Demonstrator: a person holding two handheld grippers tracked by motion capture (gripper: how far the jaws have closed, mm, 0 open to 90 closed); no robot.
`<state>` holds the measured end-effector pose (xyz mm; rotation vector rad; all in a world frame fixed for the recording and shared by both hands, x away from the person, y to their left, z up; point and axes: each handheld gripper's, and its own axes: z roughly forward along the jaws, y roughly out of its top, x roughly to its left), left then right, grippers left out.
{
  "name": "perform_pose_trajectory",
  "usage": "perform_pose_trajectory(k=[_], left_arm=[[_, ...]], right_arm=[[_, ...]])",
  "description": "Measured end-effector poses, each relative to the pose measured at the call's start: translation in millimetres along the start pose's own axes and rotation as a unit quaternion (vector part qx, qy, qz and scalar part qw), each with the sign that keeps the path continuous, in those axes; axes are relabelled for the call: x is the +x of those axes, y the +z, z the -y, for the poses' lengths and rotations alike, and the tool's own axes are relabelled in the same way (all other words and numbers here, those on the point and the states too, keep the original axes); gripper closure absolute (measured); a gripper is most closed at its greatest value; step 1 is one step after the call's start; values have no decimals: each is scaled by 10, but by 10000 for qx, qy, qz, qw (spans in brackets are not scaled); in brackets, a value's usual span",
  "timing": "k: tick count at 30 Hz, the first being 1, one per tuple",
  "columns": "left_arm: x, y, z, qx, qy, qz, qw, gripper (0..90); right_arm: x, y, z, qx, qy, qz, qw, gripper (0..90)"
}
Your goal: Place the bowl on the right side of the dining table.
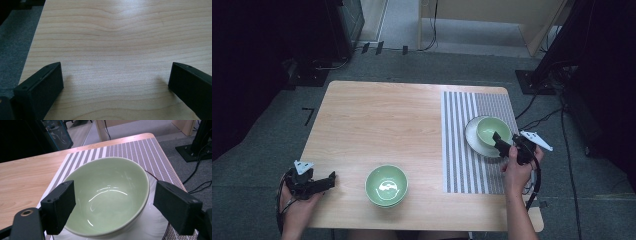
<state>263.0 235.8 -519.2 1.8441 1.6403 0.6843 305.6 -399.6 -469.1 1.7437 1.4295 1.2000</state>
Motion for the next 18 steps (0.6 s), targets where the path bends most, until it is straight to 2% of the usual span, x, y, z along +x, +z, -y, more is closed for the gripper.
perform_pose_trajectory(k=[18], left_arm=[[0, 0, 0, -1, -3, 1, 10000, 0]], right_arm=[[10, -167, 107, -101, -150, 59, 9998, 184]])
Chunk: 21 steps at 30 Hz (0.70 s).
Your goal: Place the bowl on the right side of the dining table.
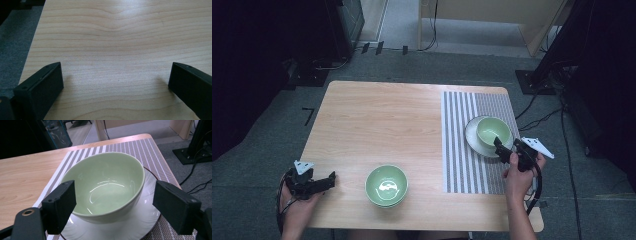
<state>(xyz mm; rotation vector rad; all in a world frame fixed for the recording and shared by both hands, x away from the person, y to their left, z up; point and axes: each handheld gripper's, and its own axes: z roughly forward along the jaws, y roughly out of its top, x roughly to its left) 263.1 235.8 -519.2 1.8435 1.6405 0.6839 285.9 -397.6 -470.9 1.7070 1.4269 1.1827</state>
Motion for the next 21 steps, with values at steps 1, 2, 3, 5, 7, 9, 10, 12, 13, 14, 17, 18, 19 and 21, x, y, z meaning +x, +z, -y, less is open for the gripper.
perform_pose_trajectory(k=[1, 2, 3, 5, 7, 9, 10, 12, 13, 14, 17, 18, 19, 21], left_arm=[[0, 0, 0, 0, 2, 0, 10000, 0], [0, 0, 0, -2, -3, 0, 10000, 0], [-1, 1, 0, -3, -4, 0, 10000, 0], [0, 0, 0, -2, -2, 0, 10000, 0], [0, 0, 0, 1, 1, 0, 10000, 0], [0, 0, 0, 1, 1, 0, 10000, 0], [0, 0, 0, 0, -1, 0, 10000, 0], [0, 0, 0, 0, 0, 1, 10000, 0], [0, 0, 0, 1, 1, 0, 10000, 0], [0, 0, 0, 1, 1, 0, 10000, 0], [0, 0, 0, -1, -2, 0, 10000, 0], [0, 0, 0, -1, -2, 1, 10000, 0], [0, 0, 0, -1, -2, 0, 10000, 0], [0, 0, 0, -1, -2, 0, 10000, 0]], right_arm=[[-4, -9, 6, -12, 9, 7, 10000, 184], [-9, -15, 11, -27, 29, 8, 10000, 185], [-14, -21, 16, -30, 40, 13, 10000, 186], [-20, -31, 27, -27, 30, 12, 10000, 186], [-17, -45, 41, -17, 32, 7, 10000, 187], [-21, -56, 57, -28, 10, 9, 10000, 187], [-22, -63, 64, -15, 15, 12, 10000, 187], [-28, -73, 79, -5, 14, 24, 10000, 187], [-33, -75, 85, -9, -5, 21, 10000, 188], [-33, -79, 93, 3, 0, 37, 10000, 188], [-39, -94, 116, 24, -9, 47, 10000, 188], [-40, -100, 123, 21, -11, 55, 10000, 190], [-42, -106, 130, 26, -16, 58, 10000, 194], [-47, -120, 144, 25, -8, 63, 10000, 198]])
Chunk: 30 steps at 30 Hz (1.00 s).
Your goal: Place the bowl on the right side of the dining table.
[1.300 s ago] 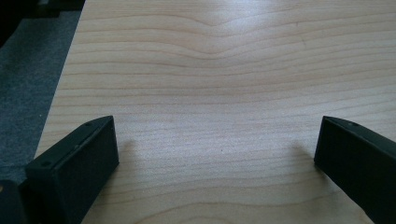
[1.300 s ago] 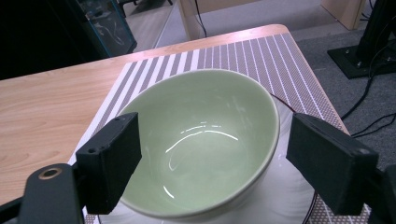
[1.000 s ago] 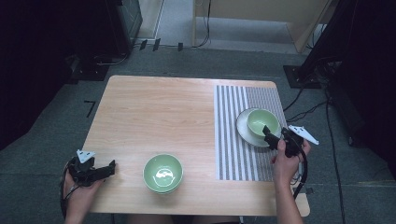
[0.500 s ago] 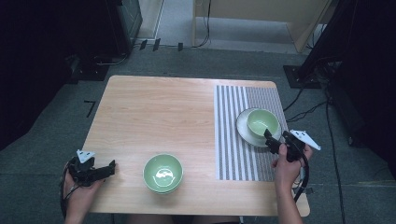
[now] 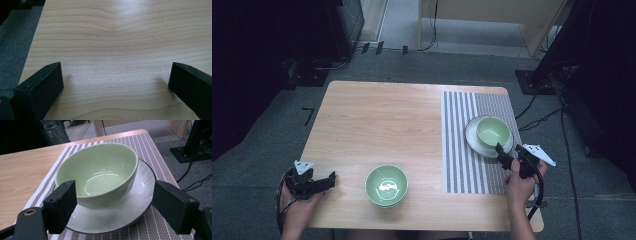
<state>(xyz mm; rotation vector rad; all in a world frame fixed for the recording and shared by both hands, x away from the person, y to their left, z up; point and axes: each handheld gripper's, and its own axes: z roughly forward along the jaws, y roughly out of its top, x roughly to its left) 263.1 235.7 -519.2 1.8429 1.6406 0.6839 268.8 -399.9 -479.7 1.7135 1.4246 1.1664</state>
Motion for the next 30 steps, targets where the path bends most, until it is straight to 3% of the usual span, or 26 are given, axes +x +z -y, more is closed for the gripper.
perform_pose_trajectory(k=[30], left_arm=[[0, 0, 0, 0, 0, 0, 10000, 0]], right_arm=[[-64, -115, 209, 167, -57, 50, 9998, 198]])
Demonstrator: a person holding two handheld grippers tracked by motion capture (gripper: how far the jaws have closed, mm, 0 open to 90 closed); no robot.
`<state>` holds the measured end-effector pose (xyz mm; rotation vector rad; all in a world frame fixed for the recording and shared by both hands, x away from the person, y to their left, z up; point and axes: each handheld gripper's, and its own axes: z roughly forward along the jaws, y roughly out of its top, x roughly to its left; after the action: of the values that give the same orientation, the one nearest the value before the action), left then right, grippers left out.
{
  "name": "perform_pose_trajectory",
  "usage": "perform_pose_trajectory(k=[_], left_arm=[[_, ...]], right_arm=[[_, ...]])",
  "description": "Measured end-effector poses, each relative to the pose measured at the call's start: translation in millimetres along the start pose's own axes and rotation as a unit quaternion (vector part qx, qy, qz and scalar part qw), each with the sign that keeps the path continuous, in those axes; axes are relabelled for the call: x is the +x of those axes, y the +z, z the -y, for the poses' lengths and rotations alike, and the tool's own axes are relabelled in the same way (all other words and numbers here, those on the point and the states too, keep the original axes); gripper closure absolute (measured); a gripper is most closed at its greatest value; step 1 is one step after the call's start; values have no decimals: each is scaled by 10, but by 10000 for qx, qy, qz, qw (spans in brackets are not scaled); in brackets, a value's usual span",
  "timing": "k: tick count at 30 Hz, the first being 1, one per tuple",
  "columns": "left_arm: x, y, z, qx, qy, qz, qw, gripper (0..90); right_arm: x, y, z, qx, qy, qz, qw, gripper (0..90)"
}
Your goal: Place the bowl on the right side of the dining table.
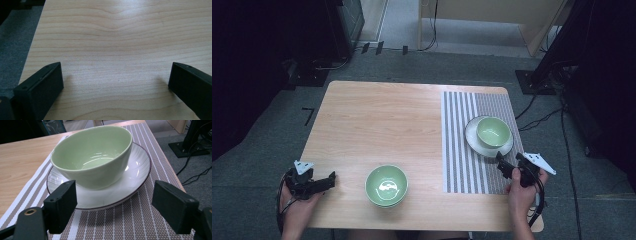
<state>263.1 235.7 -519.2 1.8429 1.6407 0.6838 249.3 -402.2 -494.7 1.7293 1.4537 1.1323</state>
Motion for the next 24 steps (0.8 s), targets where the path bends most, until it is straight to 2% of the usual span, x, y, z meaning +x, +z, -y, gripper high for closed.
perform_pose_trajectory(k=[24], left_arm=[[1, 0, 0, 3, 3, 0, 10000, 0]], right_arm=[[-64, -78, 138, 121, -14, 91, 9999, 201]])
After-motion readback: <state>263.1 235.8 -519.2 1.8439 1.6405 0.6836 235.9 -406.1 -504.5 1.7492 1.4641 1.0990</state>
